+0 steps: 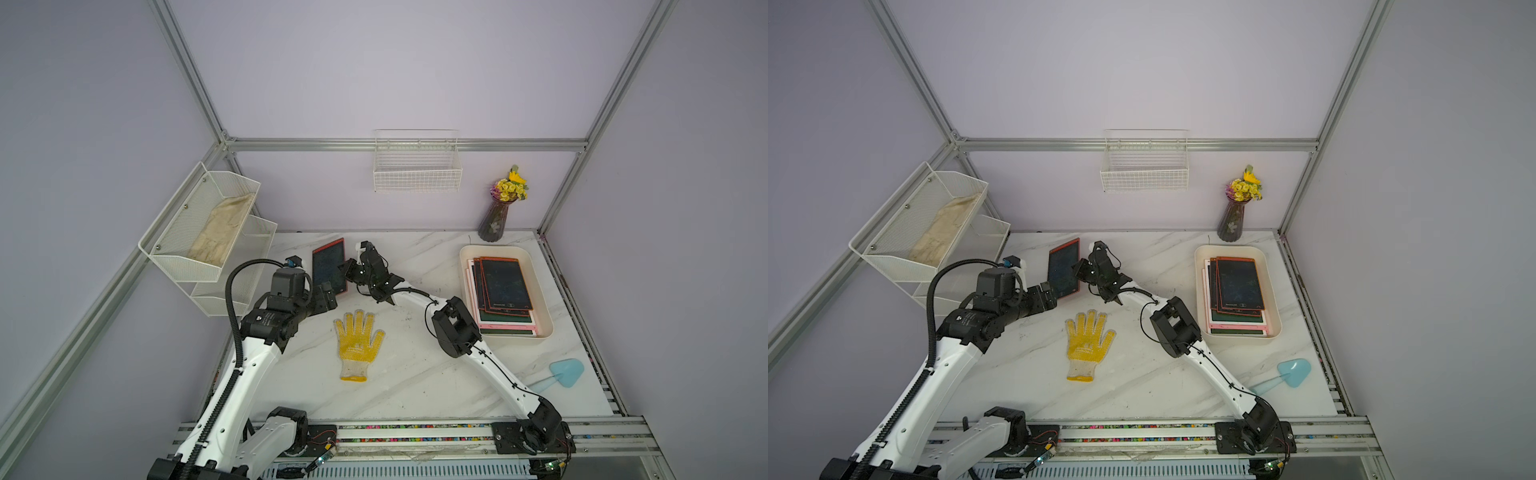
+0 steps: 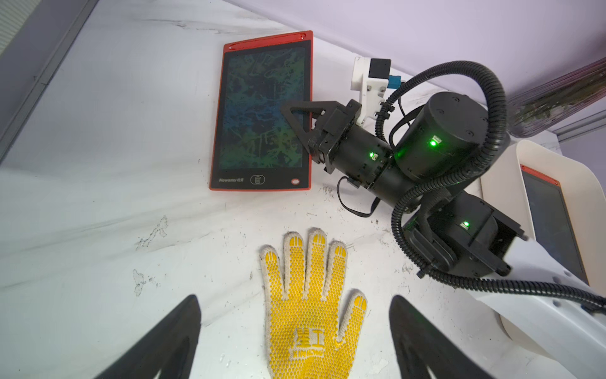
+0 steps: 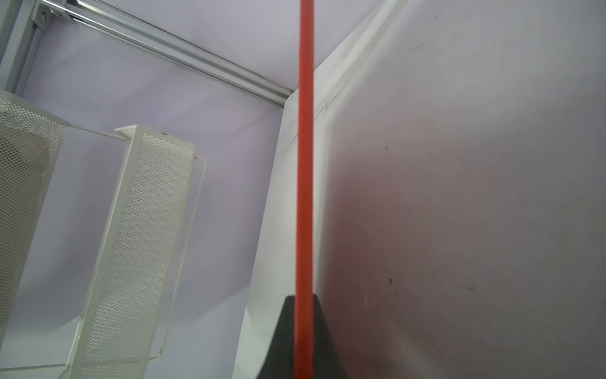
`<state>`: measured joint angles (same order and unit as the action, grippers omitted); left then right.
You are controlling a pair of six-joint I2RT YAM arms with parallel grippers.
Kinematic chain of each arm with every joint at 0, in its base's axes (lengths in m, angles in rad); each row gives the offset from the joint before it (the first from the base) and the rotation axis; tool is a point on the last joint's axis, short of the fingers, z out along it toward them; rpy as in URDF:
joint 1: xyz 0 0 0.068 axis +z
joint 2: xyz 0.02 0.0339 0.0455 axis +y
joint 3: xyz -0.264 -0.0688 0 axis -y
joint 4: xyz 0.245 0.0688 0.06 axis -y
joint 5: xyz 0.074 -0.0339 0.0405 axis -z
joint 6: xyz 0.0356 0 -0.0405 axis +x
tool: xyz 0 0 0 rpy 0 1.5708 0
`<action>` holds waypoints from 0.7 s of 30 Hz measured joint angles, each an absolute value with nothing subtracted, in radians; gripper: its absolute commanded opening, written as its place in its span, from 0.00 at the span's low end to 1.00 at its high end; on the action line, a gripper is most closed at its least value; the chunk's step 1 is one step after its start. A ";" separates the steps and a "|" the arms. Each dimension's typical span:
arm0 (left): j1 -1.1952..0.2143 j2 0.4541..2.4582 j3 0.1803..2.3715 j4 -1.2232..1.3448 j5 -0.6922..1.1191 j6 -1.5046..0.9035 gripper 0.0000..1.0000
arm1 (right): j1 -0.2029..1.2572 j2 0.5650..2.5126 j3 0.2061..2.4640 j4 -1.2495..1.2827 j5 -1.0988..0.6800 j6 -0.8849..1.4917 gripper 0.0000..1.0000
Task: Take out the writing tablet from the storage box
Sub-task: Place the writing tablet at the center of the board.
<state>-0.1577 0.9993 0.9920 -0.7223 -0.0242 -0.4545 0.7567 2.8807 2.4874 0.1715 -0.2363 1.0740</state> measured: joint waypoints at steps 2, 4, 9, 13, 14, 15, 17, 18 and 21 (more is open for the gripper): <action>-0.158 0.996 0.980 -0.727 -0.017 -0.456 0.89 | 0.758 2.898 2.499 0.187 -0.245 1.100 0.00; -0.158 0.996 0.974 -0.728 -0.009 -0.456 0.89 | 0.758 2.907 2.503 0.205 -0.252 1.123 0.00; -0.158 0.992 0.973 -0.728 0.002 -0.456 0.89 | 0.759 2.928 2.511 0.240 -0.260 1.172 0.00; -0.157 0.983 0.973 -0.727 0.012 -0.453 0.89 | 0.759 2.946 2.517 0.260 -0.260 1.217 0.00; -0.157 0.981 0.973 -0.728 0.014 -0.453 0.89 | 0.759 2.948 2.517 0.264 -0.260 1.228 0.00; -0.157 0.979 0.973 -0.728 0.016 -0.452 0.89 | 0.759 2.951 2.517 0.271 -0.259 1.238 0.00; -0.157 0.974 0.973 -0.728 0.019 -0.452 0.89 | 0.760 2.958 2.518 0.287 -0.257 1.259 0.00; -0.157 0.971 0.973 -0.728 0.019 -0.452 0.89 | 0.760 2.964 2.523 0.292 -0.255 1.267 0.00; -0.157 0.965 0.973 -0.730 0.020 -0.451 0.89 | 0.762 2.990 2.544 0.303 -0.249 1.297 0.00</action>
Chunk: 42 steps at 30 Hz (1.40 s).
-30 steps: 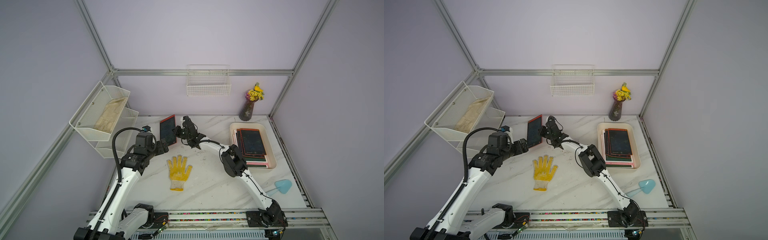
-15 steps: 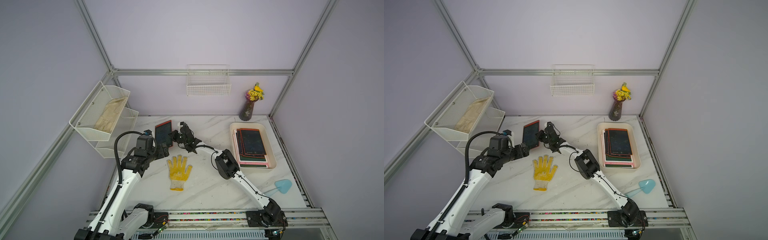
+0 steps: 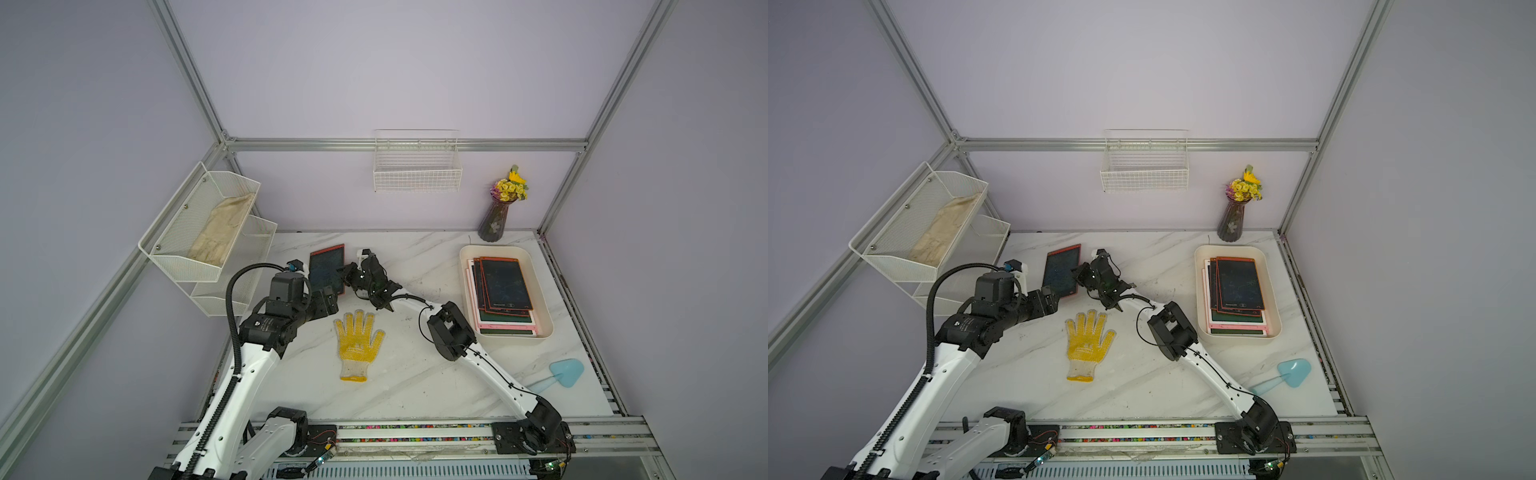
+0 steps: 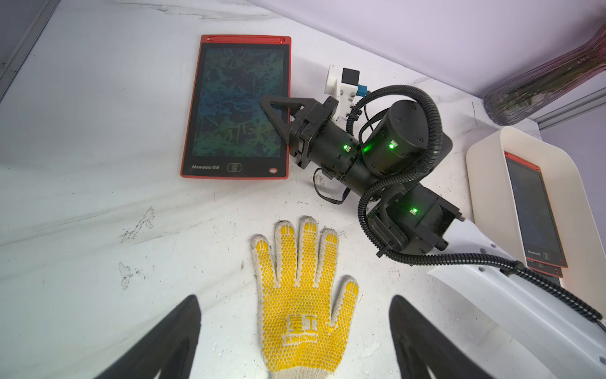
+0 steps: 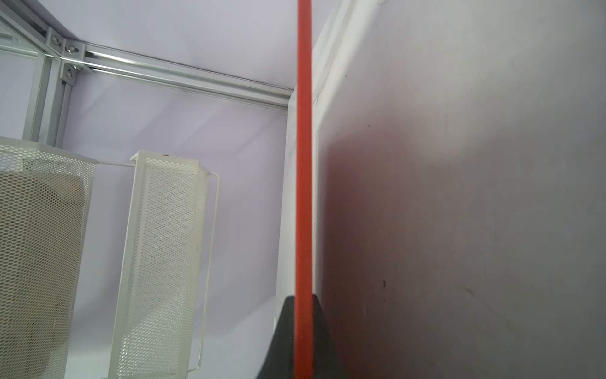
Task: Take out the writing tablet from the storage box
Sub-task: Place the writing tablet at the center of the board.
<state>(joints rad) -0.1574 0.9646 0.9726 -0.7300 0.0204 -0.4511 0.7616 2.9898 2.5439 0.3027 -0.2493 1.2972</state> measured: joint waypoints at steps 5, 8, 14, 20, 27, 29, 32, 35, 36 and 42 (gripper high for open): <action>-0.157 0.961 0.973 -0.739 0.022 -0.448 0.89 | 0.766 3.005 2.561 0.315 -0.232 1.339 0.00; -0.157 0.961 0.973 -0.742 0.022 -0.448 0.89 | 0.768 3.010 2.569 0.316 -0.227 1.354 0.00; -0.157 0.961 0.973 -0.743 0.022 -0.441 0.89 | 0.771 3.024 2.603 0.305 -0.215 1.370 0.24; -0.157 0.961 0.973 -0.743 0.022 -0.434 0.89 | 0.775 3.024 2.615 0.276 -0.197 1.375 0.41; -0.157 0.957 0.973 -0.743 0.022 -0.433 0.89 | 0.782 3.024 2.646 0.167 -0.160 1.360 0.52; -0.157 0.955 0.973 -0.743 0.022 -0.433 0.89 | 0.784 3.019 2.653 0.137 -0.145 1.349 0.53; -0.157 0.955 0.973 -0.743 0.022 -0.432 0.87 | 0.787 3.003 2.654 0.078 -0.123 1.335 0.55; -0.157 0.955 0.973 -0.743 0.023 -0.428 0.84 | 0.788 2.992 2.659 0.032 -0.112 1.317 0.55; -0.157 0.955 0.973 -0.743 0.023 -0.427 0.86 | 0.788 2.988 2.659 0.019 -0.105 1.308 0.55; -0.157 0.955 0.973 -0.743 0.023 -0.427 0.89 | 0.788 2.953 2.658 -0.081 -0.064 1.250 0.56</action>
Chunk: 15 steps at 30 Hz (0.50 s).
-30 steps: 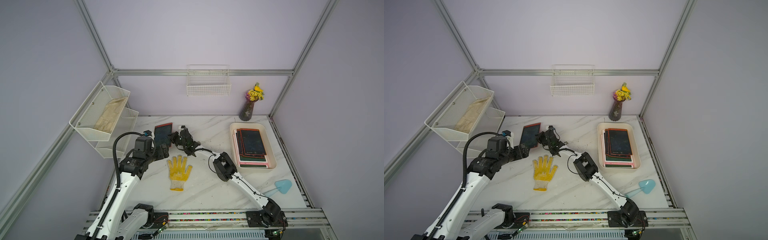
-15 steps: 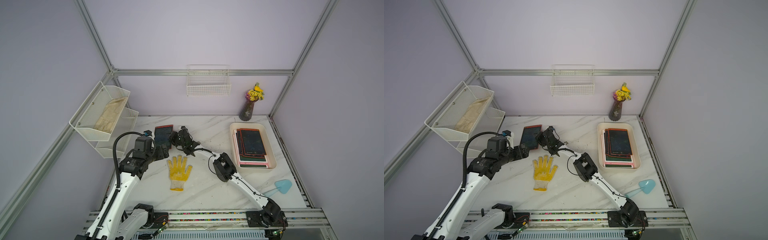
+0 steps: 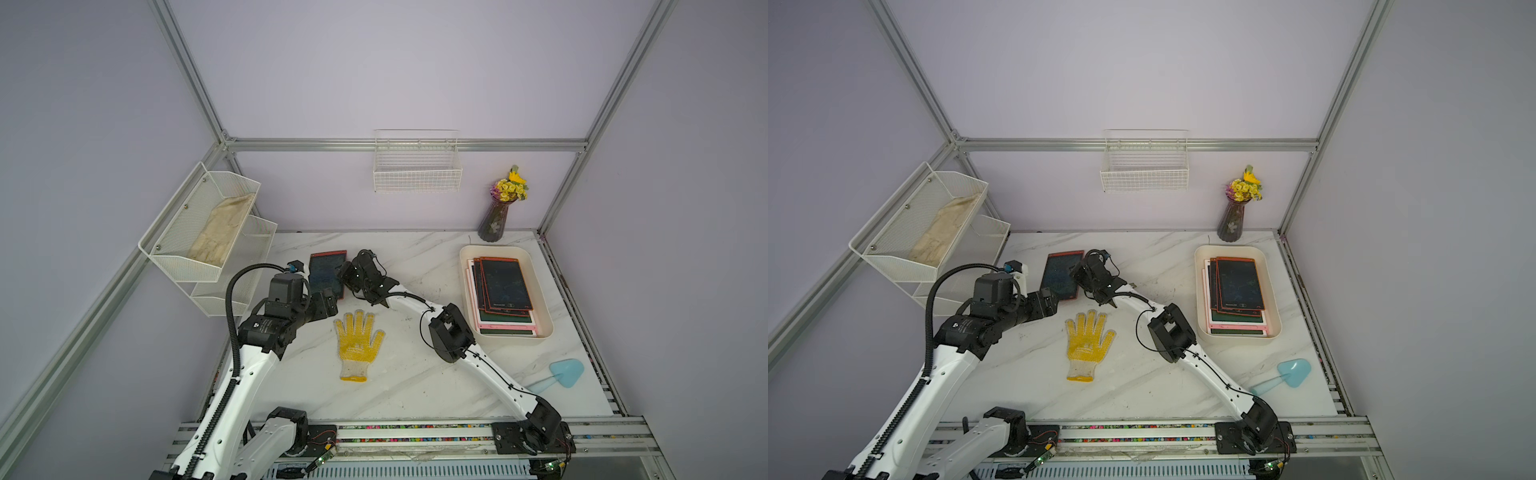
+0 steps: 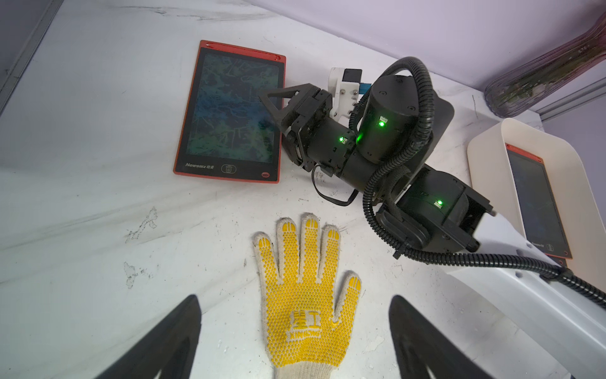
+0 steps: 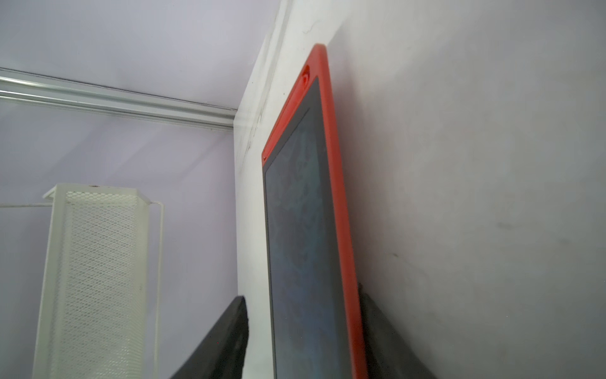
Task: Take out the writing tablet from the storage box
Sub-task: Place the writing tablet at the center of the board.
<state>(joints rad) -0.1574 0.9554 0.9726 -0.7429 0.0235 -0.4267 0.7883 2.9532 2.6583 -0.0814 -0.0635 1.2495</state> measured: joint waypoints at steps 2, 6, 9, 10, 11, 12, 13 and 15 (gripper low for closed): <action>-0.157 0.955 0.973 -0.743 0.025 -0.427 0.89 | 0.788 2.938 2.649 -0.105 -0.056 1.233 0.56; -0.157 0.955 0.973 -0.743 0.031 -0.427 0.89 | 0.788 2.922 2.638 -0.139 -0.048 1.212 0.58; -0.157 0.953 0.973 -0.743 0.035 -0.427 0.89 | 0.788 2.914 2.630 -0.152 -0.041 1.202 0.58; -0.157 0.952 0.973 -0.743 0.037 -0.427 0.89 | 0.789 2.909 2.623 -0.155 -0.039 1.198 0.58; -0.157 0.950 0.973 -0.743 0.038 -0.427 0.89 | 0.789 2.902 2.615 -0.160 -0.034 1.192 0.58; -0.157 0.947 0.973 -0.743 0.039 -0.427 0.89 | 0.789 2.893 2.605 -0.169 -0.027 1.186 0.58; -0.157 0.944 0.973 -0.743 0.039 -0.428 0.89 | 0.791 2.879 2.587 -0.174 -0.014 1.179 0.58; -0.157 0.939 0.973 -0.743 0.041 -0.429 0.90 | 0.793 2.844 2.537 -0.181 0.008 1.165 0.59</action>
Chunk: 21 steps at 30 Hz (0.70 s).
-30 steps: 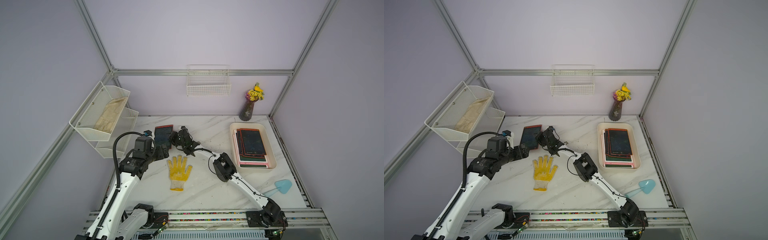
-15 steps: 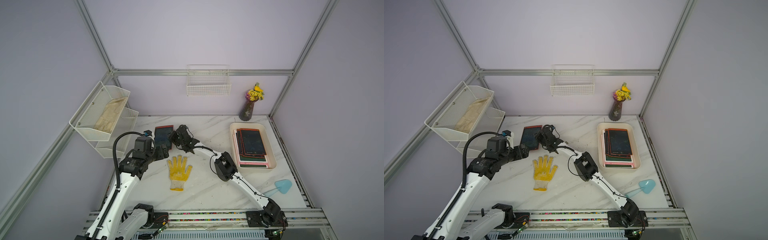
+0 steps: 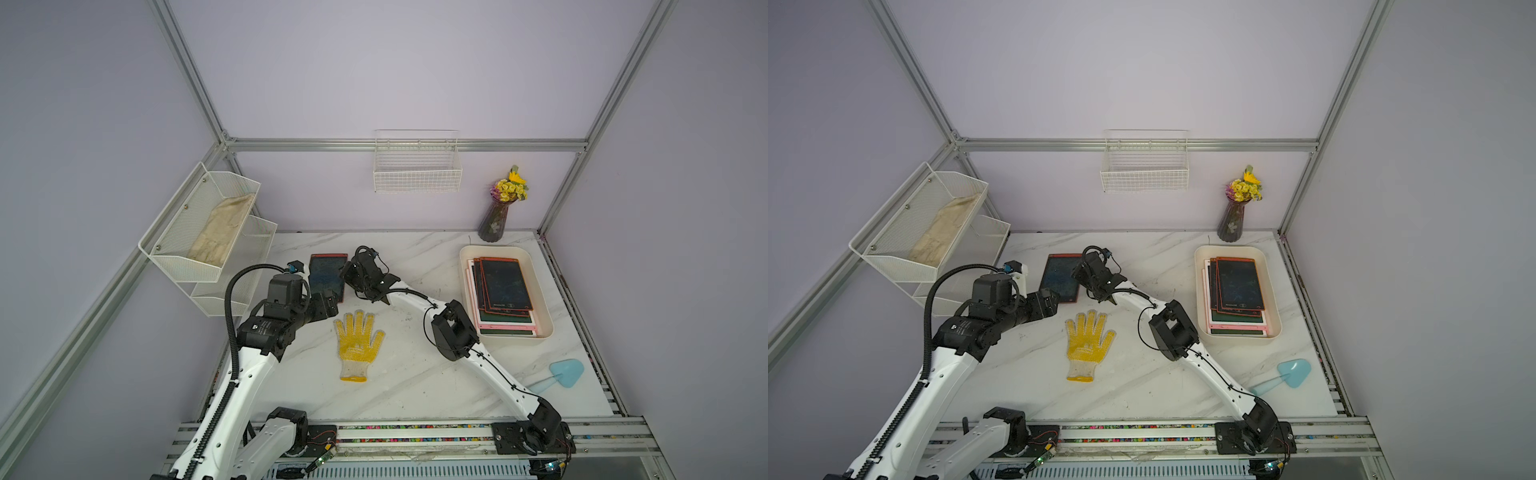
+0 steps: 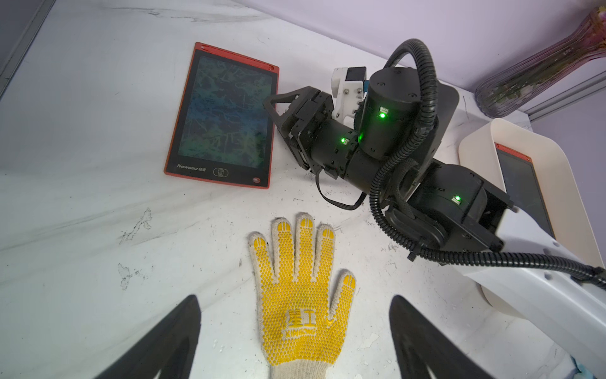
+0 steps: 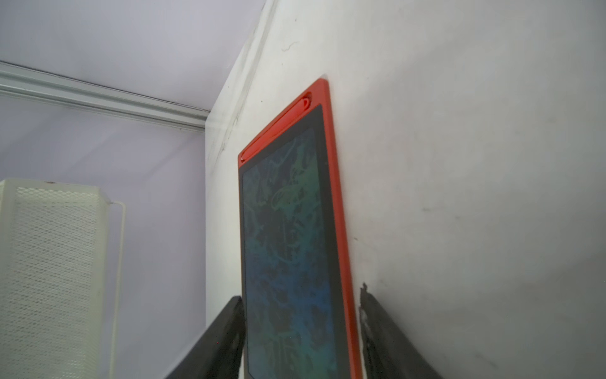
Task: Take out the writing tablet from the storage box
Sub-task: Place the writing tablet at the center of the board.
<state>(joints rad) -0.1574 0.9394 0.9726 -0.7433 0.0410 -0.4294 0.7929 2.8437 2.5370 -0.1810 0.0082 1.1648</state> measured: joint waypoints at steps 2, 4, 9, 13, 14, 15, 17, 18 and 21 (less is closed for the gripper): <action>-0.157 0.936 0.973 -0.744 0.042 -0.435 0.91 | 0.796 2.809 2.495 -0.189 0.031 1.150 0.60; -0.157 0.936 0.973 -0.744 0.045 -0.435 0.91 | 0.800 2.775 2.468 -0.196 0.057 1.130 0.60; -0.157 0.936 0.973 -0.744 0.073 -0.434 0.91 | 0.806 2.686 2.421 -0.203 0.101 1.060 0.60; -0.157 0.956 0.973 -0.744 0.108 -0.435 0.91 | 0.806 2.579 2.346 -0.203 0.135 0.983 0.60; -0.157 0.965 0.973 -0.744 0.117 -0.437 0.91 | 0.806 2.547 2.315 -0.203 0.144 0.966 0.60; -0.157 0.974 0.973 -0.744 0.126 -0.440 0.91 | 0.804 2.509 2.275 -0.201 0.151 0.948 0.60; -0.157 0.993 0.973 -0.743 0.143 -0.451 0.90 | 0.797 2.429 2.187 -0.196 0.167 0.912 0.60; -0.159 1.003 0.973 -0.742 0.150 -0.454 0.91 | 0.794 2.385 2.138 -0.191 0.170 0.893 0.59; -0.176 1.025 0.973 -0.739 0.157 -0.468 0.91 | 0.776 2.258 1.985 -0.171 0.174 0.844 0.56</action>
